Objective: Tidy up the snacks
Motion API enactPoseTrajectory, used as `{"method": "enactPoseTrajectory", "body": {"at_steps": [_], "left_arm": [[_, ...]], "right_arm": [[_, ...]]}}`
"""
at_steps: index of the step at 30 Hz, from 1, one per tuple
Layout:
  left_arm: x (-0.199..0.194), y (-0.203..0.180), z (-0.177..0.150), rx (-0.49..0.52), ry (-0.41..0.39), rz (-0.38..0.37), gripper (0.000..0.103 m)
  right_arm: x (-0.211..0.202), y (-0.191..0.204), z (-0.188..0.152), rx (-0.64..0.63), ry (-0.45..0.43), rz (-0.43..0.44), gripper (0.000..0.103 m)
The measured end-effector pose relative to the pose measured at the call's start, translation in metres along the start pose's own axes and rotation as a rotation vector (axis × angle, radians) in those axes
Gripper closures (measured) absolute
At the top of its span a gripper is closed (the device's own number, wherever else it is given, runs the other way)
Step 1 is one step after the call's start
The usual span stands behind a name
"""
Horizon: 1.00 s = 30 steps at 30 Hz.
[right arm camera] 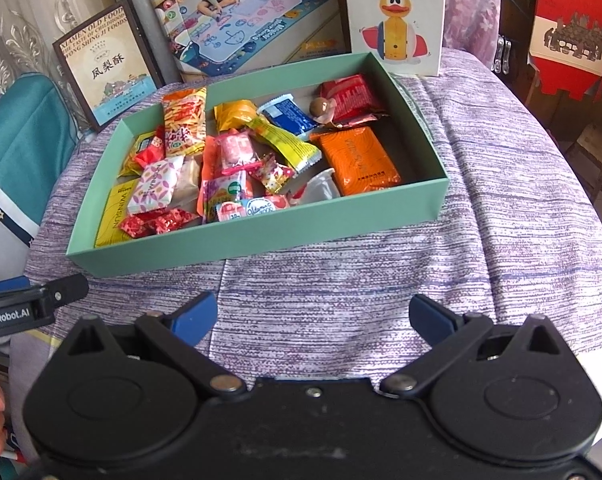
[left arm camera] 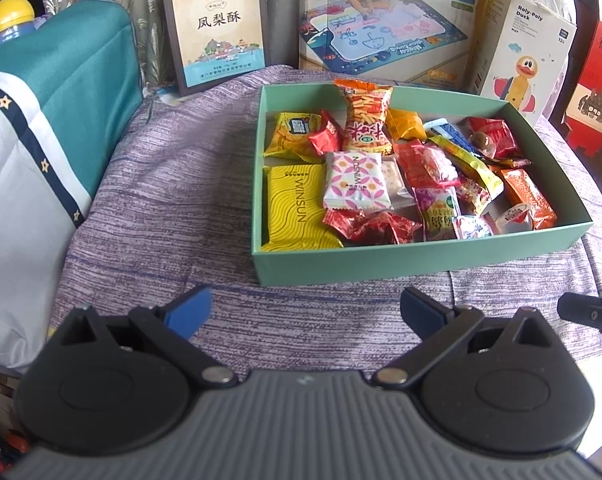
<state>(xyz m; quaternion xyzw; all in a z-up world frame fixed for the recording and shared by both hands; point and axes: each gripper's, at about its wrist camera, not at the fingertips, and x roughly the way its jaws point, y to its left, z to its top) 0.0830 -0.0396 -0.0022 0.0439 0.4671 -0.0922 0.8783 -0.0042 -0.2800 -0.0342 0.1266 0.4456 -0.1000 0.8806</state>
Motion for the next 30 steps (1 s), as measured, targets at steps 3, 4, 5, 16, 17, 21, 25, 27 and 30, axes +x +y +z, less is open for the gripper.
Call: {"method": "enactPoseTrajectory", "body": {"at_steps": [3, 4, 5, 16, 17, 21, 25, 27, 30], "left_arm": [[0.0005, -0.0004, -0.0007, -0.001, 0.000, 0.003, 0.000], [0.0006, 0.0000, -0.0008, -0.002, 0.000, 0.004, 0.000], [0.0013, 0.0000, -0.0014, -0.001, 0.000, 0.005, 0.000], [0.0055, 0.0008, -0.0036, 0.010, 0.005, 0.023, 0.000], [0.0059, 0.0005, -0.0039, 0.012, 0.006, 0.024, 0.000], [0.0063, 0.0008, -0.0051, 0.014, 0.008, 0.023, 0.000], [0.0063, 0.0005, -0.0056, 0.016, 0.007, 0.025, 0.000], [0.0063, 0.0004, -0.0055, 0.016, 0.009, 0.023, 0.000], [0.0069, -0.0002, -0.0059, 0.025, 0.012, 0.027, 0.000]], "right_arm": [[0.0007, -0.0001, -0.0002, 0.001, 0.003, -0.002, 0.000], [0.0010, 0.0001, -0.0002, 0.001, 0.004, -0.002, 0.000], [0.0014, 0.0002, -0.0002, 0.000, 0.005, -0.001, 0.000], [0.0066, -0.0001, -0.0005, -0.001, 0.018, -0.007, 0.000], [0.0065, -0.0002, -0.0004, -0.002, 0.018, -0.007, 0.000], [0.0077, -0.0010, -0.0012, 0.003, 0.019, -0.006, 0.000], [0.0086, -0.0002, -0.0023, 0.003, 0.021, -0.007, 0.000], [0.0084, 0.0002, -0.0022, 0.001, 0.021, -0.007, 0.000], [0.0081, 0.0007, -0.0017, -0.005, 0.021, -0.009, 0.000]]}}
